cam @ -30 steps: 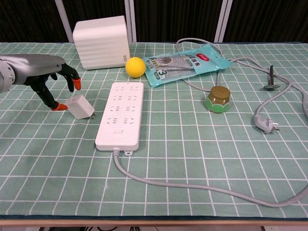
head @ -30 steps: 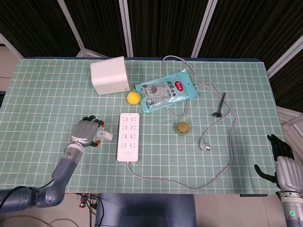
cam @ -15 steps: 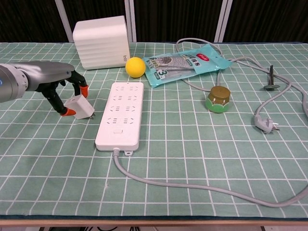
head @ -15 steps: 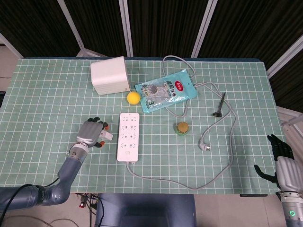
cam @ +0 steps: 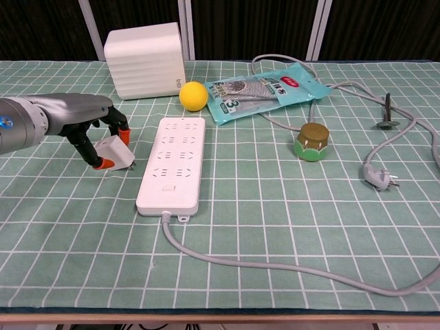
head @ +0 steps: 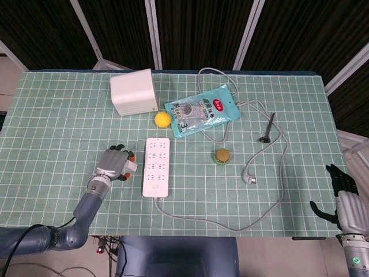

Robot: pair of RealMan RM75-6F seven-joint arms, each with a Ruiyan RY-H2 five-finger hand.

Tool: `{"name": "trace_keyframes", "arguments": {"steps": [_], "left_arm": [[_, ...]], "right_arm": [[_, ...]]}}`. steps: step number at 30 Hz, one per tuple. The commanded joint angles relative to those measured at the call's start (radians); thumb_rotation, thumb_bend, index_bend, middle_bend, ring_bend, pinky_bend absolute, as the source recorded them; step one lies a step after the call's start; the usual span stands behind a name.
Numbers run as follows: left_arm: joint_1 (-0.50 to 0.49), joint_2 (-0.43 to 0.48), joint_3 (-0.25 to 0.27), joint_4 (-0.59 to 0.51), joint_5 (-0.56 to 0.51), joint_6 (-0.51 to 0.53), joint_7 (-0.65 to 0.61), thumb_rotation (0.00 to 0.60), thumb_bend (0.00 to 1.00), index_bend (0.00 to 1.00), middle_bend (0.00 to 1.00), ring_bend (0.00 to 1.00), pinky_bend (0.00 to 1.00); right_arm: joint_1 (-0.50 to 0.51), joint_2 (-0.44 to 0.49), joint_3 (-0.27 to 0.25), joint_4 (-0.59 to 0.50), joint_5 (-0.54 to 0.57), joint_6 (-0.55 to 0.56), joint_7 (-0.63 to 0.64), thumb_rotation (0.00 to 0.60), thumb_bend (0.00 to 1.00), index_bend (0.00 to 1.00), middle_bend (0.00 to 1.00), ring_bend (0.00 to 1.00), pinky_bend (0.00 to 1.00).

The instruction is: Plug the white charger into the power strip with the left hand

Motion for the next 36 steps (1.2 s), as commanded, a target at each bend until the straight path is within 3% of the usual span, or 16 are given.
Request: {"name": "trace_keyframes", "arguments": {"steps": [1, 8, 18, 26, 36], "left_arm": [[0.001, -0.002, 0.002, 0.003, -0.001, 0.001, -0.002, 0.600, 0.28, 0.41, 0.41, 0.13, 0.18], [0.004, -0.015, 0.008, 0.017, 0.006, 0.017, -0.004, 0.600, 0.47, 0.54, 0.55, 0.18, 0.19], [-0.023, 0.032, -0.015, -0.046, 0.036, 0.085, 0.079, 0.600, 0.53, 0.64, 0.64, 0.21, 0.20], [-0.119, 0.102, -0.051, -0.128, -0.092, 0.079, 0.249, 0.600, 0.53, 0.68, 0.69, 0.22, 0.20], [-0.242, 0.081, -0.080, -0.108, -0.242, 0.076, 0.386, 0.600, 0.55, 0.73, 0.73, 0.23, 0.16]], "right_arm": [[0.000, -0.001, 0.000, 0.001, 0.000, 0.001, -0.001, 0.600, 0.34, 0.00, 0.00, 0.00, 0.00], [-0.001, -0.003, 0.001, 0.003, 0.001, 0.004, -0.005, 0.600, 0.34, 0.00, 0.00, 0.00, 0.00], [-0.002, -0.001, 0.002, -0.001, 0.004, 0.002, -0.002, 0.600, 0.34, 0.00, 0.00, 0.00, 0.00], [-0.001, 0.001, 0.002, -0.002, 0.007, -0.002, 0.002, 0.600, 0.34, 0.00, 0.00, 0.00, 0.00], [0.000, 0.006, 0.004, -0.007, 0.018, -0.013, 0.015, 0.600, 0.34, 0.00, 0.00, 0.00, 0.00]]}}
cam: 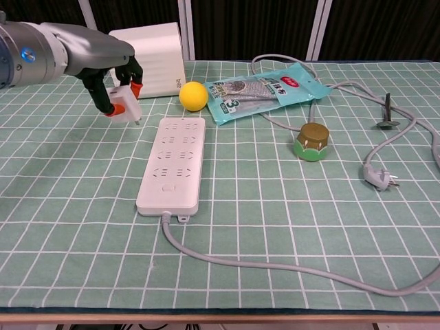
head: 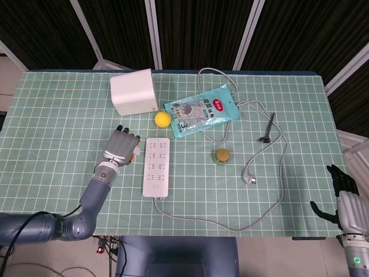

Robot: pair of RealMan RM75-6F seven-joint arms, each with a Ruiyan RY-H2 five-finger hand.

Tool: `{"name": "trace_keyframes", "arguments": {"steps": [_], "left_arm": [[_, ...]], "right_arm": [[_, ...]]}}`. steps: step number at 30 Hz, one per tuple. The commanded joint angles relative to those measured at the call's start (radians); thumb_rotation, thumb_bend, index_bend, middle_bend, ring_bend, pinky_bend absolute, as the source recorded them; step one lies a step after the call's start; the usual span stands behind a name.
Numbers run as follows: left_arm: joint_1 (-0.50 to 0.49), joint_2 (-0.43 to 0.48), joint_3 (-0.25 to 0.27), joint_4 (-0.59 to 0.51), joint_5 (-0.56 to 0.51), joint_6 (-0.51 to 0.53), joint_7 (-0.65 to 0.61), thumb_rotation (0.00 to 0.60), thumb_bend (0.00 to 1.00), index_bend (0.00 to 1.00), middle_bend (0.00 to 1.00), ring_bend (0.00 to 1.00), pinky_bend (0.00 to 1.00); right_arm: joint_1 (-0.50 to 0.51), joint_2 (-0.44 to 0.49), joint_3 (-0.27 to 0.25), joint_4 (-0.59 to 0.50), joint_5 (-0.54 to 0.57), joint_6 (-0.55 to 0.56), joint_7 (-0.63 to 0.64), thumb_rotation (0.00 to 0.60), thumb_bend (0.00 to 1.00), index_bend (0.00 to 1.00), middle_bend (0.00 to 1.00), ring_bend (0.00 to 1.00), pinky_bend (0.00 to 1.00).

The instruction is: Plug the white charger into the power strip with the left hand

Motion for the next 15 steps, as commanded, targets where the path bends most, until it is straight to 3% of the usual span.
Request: {"name": "trace_keyframes", "arguments": {"steps": [1, 15], "left_arm": [[-0.050, -0.017, -0.011, 0.017, -0.061, -0.001, 0.051, 0.600, 0.55, 0.73, 0.73, 0.23, 0.16], [-0.229, -0.087, -0.027, 0.100, -0.320, 0.000, 0.244, 0.600, 0.56, 0.75, 0.77, 0.26, 0.16]], "right_arm": [[0.000, 0.001, 0.000, -0.001, 0.003, -0.003, 0.003, 0.600, 0.34, 0.00, 0.00, 0.00, 0.00], [0.001, 0.010, 0.003, -0.012, 0.021, -0.018, 0.015, 0.600, 0.34, 0.00, 0.00, 0.00, 0.00]]}}
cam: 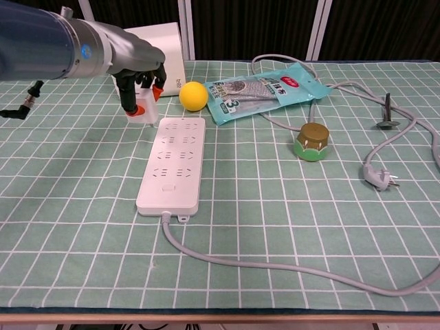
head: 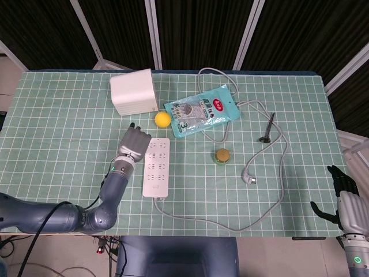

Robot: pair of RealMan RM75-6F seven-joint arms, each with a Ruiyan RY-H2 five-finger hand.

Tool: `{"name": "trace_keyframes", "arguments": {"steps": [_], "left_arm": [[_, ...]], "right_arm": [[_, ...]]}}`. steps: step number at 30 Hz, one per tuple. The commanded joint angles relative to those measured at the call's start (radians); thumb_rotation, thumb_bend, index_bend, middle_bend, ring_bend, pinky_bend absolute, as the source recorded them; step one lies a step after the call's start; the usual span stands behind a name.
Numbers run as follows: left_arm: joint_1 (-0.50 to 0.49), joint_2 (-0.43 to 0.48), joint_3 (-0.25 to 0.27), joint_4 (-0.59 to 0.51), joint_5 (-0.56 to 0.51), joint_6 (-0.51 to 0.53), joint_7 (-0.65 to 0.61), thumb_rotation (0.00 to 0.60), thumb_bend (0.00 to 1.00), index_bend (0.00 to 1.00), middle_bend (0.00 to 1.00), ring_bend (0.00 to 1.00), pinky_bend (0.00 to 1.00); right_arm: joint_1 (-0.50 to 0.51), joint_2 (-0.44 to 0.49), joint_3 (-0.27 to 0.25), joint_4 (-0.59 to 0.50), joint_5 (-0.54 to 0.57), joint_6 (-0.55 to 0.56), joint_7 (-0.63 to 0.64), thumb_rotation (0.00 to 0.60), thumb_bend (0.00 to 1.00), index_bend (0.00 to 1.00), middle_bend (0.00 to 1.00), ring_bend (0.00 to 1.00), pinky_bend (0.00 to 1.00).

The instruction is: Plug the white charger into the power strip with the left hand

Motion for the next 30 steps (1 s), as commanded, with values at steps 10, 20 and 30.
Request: {"name": "trace_keyframes", "arguments": {"steps": [10, 20, 30], "left_arm": [[-0.114, -0.059, -0.004, 0.050, -0.145, 0.030, 0.114, 0.600, 0.57, 0.76, 0.79, 0.28, 0.17], [-0.143, -0.099, 0.000, 0.092, -0.187, 0.036, 0.138, 0.600, 0.58, 0.76, 0.79, 0.29, 0.17], [-0.152, -0.123, 0.003, 0.117, -0.194, 0.034, 0.140, 0.600, 0.58, 0.77, 0.79, 0.29, 0.17]], "right_arm": [[0.000, 0.005, 0.002, -0.004, 0.008, -0.008, 0.012, 0.600, 0.34, 0.00, 0.00, 0.00, 0.00], [0.000, 0.007, 0.002, -0.008, 0.012, -0.012, 0.016, 0.600, 0.34, 0.00, 0.00, 0.00, 0.00], [0.000, 0.009, 0.002, -0.009, 0.015, -0.015, 0.020, 0.600, 0.34, 0.00, 0.00, 0.00, 0.00]]}}
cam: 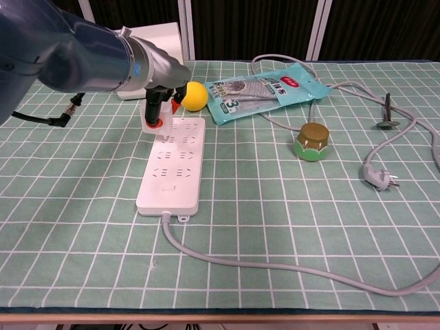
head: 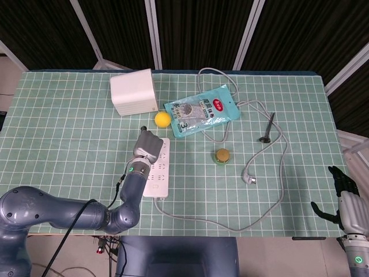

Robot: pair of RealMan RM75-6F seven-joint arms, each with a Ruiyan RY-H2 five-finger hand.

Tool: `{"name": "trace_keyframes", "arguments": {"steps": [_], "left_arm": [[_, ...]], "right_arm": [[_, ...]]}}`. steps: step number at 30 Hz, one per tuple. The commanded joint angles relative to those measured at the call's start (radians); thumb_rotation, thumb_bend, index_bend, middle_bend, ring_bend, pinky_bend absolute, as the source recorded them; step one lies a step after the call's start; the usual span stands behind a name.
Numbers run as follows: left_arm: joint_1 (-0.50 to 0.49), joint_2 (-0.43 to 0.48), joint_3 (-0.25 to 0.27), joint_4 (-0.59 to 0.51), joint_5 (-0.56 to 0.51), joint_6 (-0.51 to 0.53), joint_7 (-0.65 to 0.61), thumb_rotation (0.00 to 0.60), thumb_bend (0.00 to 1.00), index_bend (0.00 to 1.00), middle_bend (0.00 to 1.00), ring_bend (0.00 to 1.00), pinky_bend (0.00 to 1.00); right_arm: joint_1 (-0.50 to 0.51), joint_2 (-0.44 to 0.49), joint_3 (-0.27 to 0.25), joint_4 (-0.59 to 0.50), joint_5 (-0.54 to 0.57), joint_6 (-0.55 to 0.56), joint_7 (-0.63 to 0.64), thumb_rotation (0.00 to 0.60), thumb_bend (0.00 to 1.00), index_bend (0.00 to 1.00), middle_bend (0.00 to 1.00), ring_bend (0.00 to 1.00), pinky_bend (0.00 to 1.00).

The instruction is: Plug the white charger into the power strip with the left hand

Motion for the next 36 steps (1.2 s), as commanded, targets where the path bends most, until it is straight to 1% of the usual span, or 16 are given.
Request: {"name": "trace_keyframes", "arguments": {"steps": [1, 36], "left_arm": [[-0.001, -0.004, 0.000, 0.005, 0.002, -0.002, -0.002, 0.600, 0.58, 0.77, 0.79, 0.29, 0.17], [0.000, -0.060, 0.018, 0.057, 0.027, -0.031, -0.020, 0.600, 0.58, 0.77, 0.80, 0.29, 0.17]], "right_arm": [[0.000, 0.000, 0.000, 0.000, 0.000, 0.000, 0.000, 0.600, 0.34, 0.00, 0.00, 0.00, 0.00], [-0.002, 0.000, 0.000, -0.001, 0.003, -0.003, 0.007, 0.600, 0.34, 0.00, 0.00, 0.00, 0.00]]}}
